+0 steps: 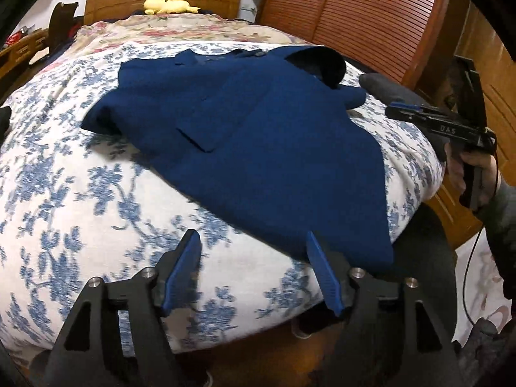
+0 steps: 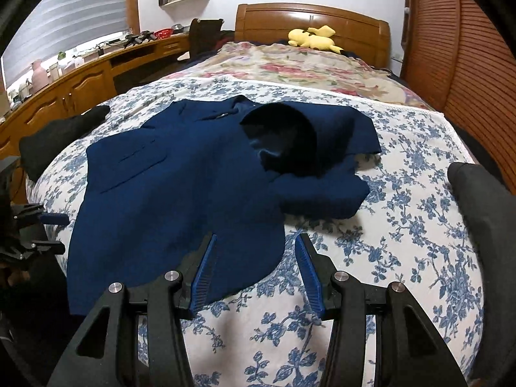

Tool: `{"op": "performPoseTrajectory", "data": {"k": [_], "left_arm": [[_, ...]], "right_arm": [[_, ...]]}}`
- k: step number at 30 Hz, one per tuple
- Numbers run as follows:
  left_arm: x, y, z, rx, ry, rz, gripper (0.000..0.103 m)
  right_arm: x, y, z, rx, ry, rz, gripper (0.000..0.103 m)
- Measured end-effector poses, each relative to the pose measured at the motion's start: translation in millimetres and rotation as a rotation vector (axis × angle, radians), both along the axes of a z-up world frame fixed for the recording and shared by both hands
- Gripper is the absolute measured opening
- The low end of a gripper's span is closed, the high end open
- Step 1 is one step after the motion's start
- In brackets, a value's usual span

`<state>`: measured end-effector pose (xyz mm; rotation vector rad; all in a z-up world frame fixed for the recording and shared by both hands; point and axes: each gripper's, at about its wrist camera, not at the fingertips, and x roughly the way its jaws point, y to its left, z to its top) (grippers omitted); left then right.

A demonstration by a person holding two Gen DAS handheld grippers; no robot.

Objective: Fold large clothes

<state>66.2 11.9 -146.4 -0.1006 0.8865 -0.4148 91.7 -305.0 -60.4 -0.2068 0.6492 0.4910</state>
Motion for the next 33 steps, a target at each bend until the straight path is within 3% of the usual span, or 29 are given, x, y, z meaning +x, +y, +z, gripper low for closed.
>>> {"op": "performPoseTrajectory", "data": {"k": [7,8,10,13,14,19,25,33], "left_arm": [[2.2,-22.0,-4.4,-0.013,-0.014,-0.054,0.069],[4.3,-24.8,-4.3,-0.015,-0.016,-0.063,0.065],[6.4,-27.7,-4.1,-0.018,-0.012,-0.078,0.050],[12.5,-27.9,-3.8,-0.025,-0.001,-0.088,0.009],[14.8,-26.1,-0.5,-0.038,-0.002,-0.093,0.005],[30.0,-11.5,42.3,-0.046,-0.132,-0.038,0.003],[93.4,25.9,101.6,-0.066,-0.281,0.073,0.003],[182.5,78.0,136.6,-0.074,-0.394,0.209,0.003]], "right_arm": [[-3.1,-1.5,-5.2,0.007,0.001,0.004,0.051],[-1.7,-1.2,-6.3,0.008,0.003,0.005,0.051],[1.2,0.2,-8.3,0.004,0.001,0.005,0.051],[5.7,4.5,-12.1,0.000,-0.007,0.004,0.051],[8.4,6.9,-13.6,0.002,-0.010,0.003,0.051],[27.2,2.7,-8.8,0.033,-0.033,-0.013,0.051],[65.6,3.5,-1.0,0.036,-0.061,-0.039,0.051],[121.7,22.9,-2.9,0.001,-0.055,-0.046,0.051]]}}
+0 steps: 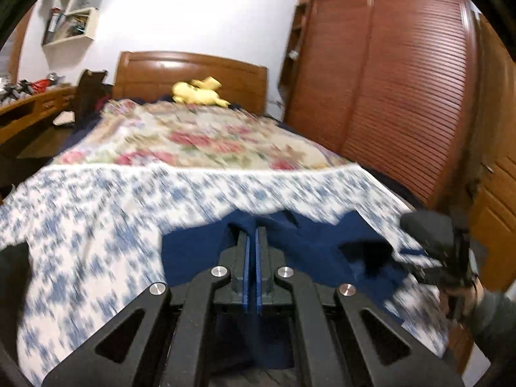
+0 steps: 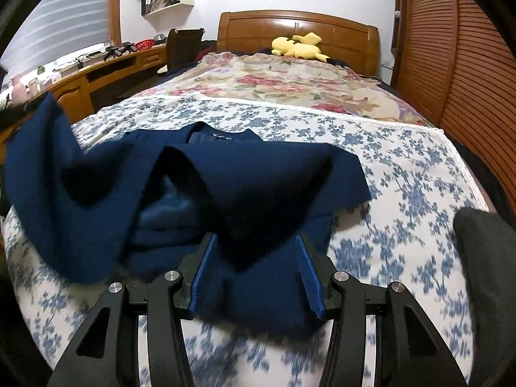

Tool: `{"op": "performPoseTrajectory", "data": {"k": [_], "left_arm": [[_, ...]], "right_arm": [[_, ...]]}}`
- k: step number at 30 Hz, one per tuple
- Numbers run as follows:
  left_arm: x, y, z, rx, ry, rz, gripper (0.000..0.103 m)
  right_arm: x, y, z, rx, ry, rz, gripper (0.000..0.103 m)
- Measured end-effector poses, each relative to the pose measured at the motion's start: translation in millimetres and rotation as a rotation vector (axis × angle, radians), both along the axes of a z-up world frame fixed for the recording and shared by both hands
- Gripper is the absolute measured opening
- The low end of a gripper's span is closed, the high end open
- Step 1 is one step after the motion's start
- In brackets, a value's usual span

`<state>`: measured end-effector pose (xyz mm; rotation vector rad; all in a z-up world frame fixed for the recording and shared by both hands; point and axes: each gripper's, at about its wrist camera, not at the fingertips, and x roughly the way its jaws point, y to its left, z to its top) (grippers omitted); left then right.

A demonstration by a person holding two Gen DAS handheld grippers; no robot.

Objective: Fold large clothes

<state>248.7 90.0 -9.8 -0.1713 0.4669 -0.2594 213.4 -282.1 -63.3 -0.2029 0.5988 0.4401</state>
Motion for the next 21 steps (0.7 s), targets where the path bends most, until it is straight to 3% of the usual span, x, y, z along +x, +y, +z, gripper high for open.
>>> {"op": "performPoseTrajectory", "data": {"k": [4,8,13,15,17,18,21], "left_arm": [[45.5,33.5,-1.5,0.000,-0.005,0.094,0.003],[88.9,61.5,-30.2,0.000,0.108,0.122,0.003],[82.6,70.2,-56.5,0.025,0.190,0.096,0.004],[73.5,71.9,-63.2,0.035,0.209,0.087,0.010],[60.9,72.4,-67.7,0.070,0.219,0.082,0.036],[52.9,72.8,-68.8,0.086,0.218,0.083,0.042],[33.2,75.3,-73.0,0.096,0.229,0.071,0.050]], "right_arm": [[21.0,14.3,-2.6,-0.033,-0.006,0.003,0.051],[38.8,17.3,-5.8,-0.035,0.006,-0.015,0.051],[44.8,15.9,-12.9,-0.037,0.046,-0.037,0.051],[40.9,13.8,-14.9,-0.037,0.058,-0.042,0.051],[36.7,11.4,-15.5,-0.038,0.068,-0.048,0.051],[35.1,10.4,-15.9,-0.039,0.074,-0.049,0.051],[29.0,6.4,-18.2,-0.045,0.090,-0.056,0.056]]}}
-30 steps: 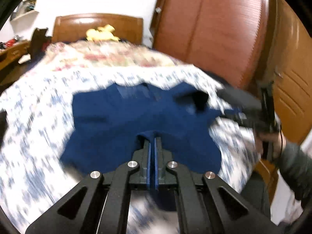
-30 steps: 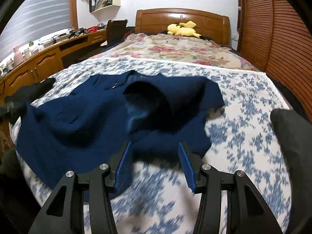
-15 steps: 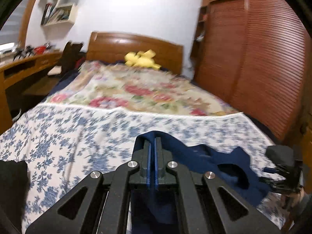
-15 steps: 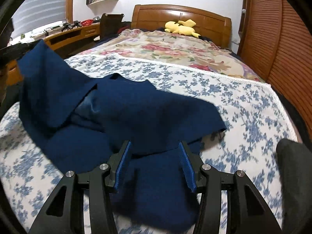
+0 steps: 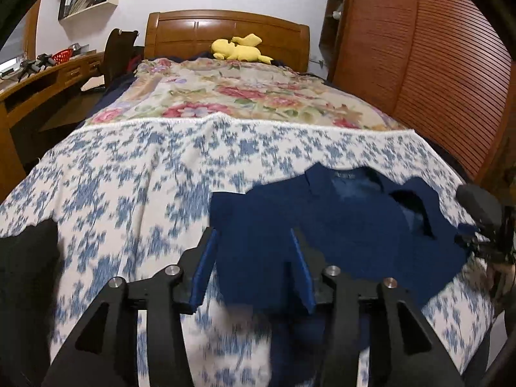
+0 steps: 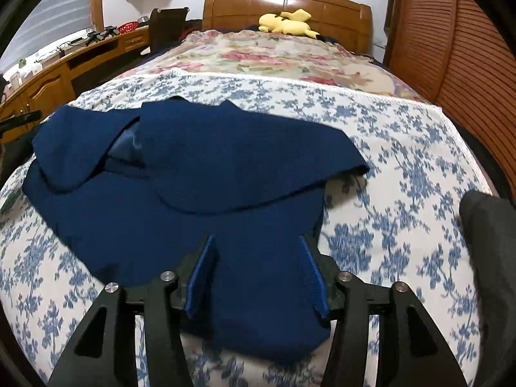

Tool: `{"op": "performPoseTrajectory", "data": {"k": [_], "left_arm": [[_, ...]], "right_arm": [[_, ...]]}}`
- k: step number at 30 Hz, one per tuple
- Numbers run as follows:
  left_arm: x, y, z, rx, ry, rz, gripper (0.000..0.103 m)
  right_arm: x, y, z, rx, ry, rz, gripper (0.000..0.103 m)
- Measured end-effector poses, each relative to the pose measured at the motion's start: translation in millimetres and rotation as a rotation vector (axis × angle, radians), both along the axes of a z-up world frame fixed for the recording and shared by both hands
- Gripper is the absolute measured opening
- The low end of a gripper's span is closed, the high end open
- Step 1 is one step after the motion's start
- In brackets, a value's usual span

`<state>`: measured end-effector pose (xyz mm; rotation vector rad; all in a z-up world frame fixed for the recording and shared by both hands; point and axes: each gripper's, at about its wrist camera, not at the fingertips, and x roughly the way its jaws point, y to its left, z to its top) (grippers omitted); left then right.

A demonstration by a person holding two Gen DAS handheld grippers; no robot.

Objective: Fold large clothes

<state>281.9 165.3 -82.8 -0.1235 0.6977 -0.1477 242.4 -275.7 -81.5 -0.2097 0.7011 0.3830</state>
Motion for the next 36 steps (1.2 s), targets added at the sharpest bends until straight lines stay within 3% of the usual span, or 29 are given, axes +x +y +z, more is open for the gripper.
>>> {"op": "performPoseTrajectory", "data": {"k": [5,9,15,19,22,28,29,30,32,33,34,36], "left_arm": [[-40.8,-7.2,-12.5,0.021,0.029,-0.032,0.065],[-59.2,-19.7,-24.4,0.047,0.051,-0.057,0.065],[-61.9,-29.6,-45.6,0.067,0.105,-0.056,0.065],[-57.3,-30.9,-57.0,0.085,0.136,-0.041,0.065],[-54.6,-34.6,-62.4,0.103,0.159,-0.045,0.065],[-44.8,-39.0,-72.7,0.076,0.216,-0.082,0.065],[-43.3,-40.6,-75.3,0.056,0.234,-0.109,0.065],[-43.1,-41.5,-75.7,0.055,0.238,-0.111,0.062],[-43.6,-46.2,-74.9,0.048,0.243,-0.137,0.040],[-44.2,-47.9,-74.1,0.055,0.244,-0.132,0.037],[-45.8,-49.8,-72.6,0.067,0.239,-0.129,0.017],[-53.3,-51.9,-62.4,0.071,0.212,-0.133,0.011]], "right_arm": [[-1.5,-8.7,-0.3,0.041,0.037,-0.031,0.061],[0.2,-17.9,-2.5,0.109,0.076,-0.048,0.061],[-4.6,-16.2,-4.1,0.093,0.088,-0.057,0.063],[-5.0,-17.5,-12.0,0.063,0.117,-0.074,0.071],[-0.5,-22.8,-20.1,0.100,0.149,-0.082,0.074],[9.4,-29.7,-32.3,0.161,0.182,-0.065,0.073],[9.6,-29.5,-32.1,0.170,0.185,-0.049,0.063],[9.2,-28.7,-32.2,0.184,0.189,-0.024,0.056],[6.5,-25.9,-31.8,0.189,0.183,0.002,0.039],[4.3,-24.5,-30.7,0.182,0.167,0.006,0.032],[-0.6,-24.2,-26.9,0.184,0.131,0.012,0.022],[-11.2,-23.0,-16.9,0.177,0.075,0.014,0.019]]}}
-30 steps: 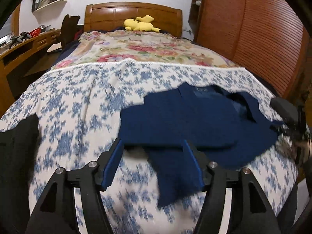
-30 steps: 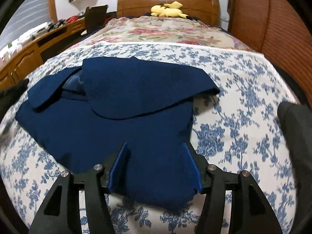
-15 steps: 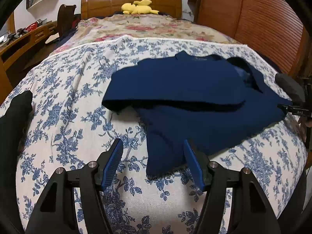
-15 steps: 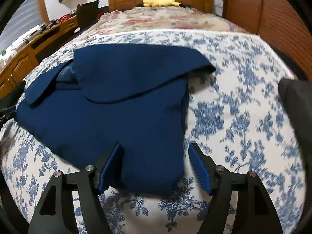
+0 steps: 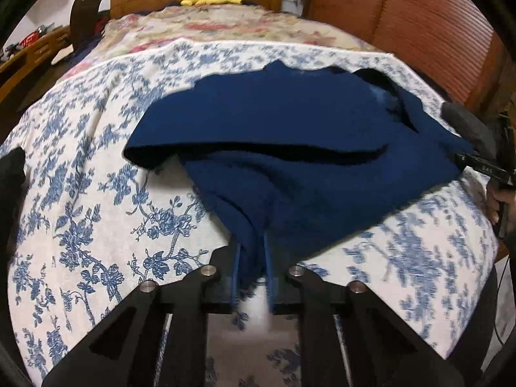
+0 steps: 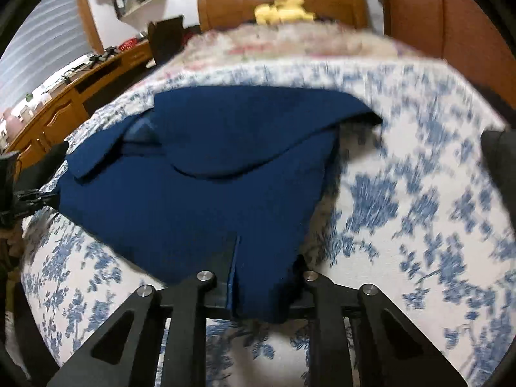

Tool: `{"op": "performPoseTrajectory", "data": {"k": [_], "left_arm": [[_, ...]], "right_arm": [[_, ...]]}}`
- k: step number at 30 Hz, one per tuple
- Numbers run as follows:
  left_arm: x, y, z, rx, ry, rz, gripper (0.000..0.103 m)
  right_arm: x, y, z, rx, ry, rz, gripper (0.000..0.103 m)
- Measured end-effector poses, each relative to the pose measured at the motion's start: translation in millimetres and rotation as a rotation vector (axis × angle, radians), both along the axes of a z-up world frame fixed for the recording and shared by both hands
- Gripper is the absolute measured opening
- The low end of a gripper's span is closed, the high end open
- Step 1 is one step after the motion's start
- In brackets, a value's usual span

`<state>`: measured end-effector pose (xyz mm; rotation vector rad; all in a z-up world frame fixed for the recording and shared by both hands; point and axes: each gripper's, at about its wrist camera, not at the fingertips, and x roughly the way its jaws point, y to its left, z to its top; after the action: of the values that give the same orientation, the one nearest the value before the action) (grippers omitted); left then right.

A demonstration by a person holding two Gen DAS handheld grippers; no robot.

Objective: Fold large clothes

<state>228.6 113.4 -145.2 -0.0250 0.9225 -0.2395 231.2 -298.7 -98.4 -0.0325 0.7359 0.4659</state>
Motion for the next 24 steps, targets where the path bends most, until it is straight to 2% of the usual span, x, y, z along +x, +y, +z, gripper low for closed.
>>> {"op": "performPoseTrajectory", "data": {"k": [6,13,18,21,24], "left_arm": [[-28.6,-3.9,33.8,0.009,-0.077,0.005,0.009],[-108.1,-12.5,68.9,-0.020,-0.171,-0.040,0.009],[-170.3,-15.5,67.1,-0.038,-0.188,-0.032,0.009],[-184.5,-15.3,59.3,-0.041,-0.183,-0.013,0.009],[-192.5,-20.1,48.5,0.001,-0.182,0.007,0.009]], "right_arm": [[-29.2,-8.5,29.8,0.026,-0.078,0.021,0.018],[-92.1,-25.9,38.2,-0.004,-0.108,0.071,0.018],[-142.9,-42.9,31.5,-0.023,-0.085,0.102,0.018],[-156.3,-48.7,28.7,-0.029,-0.069,0.101,0.018],[-159.6,-49.5,24.1,-0.046,-0.066,0.091,0.019]]}}
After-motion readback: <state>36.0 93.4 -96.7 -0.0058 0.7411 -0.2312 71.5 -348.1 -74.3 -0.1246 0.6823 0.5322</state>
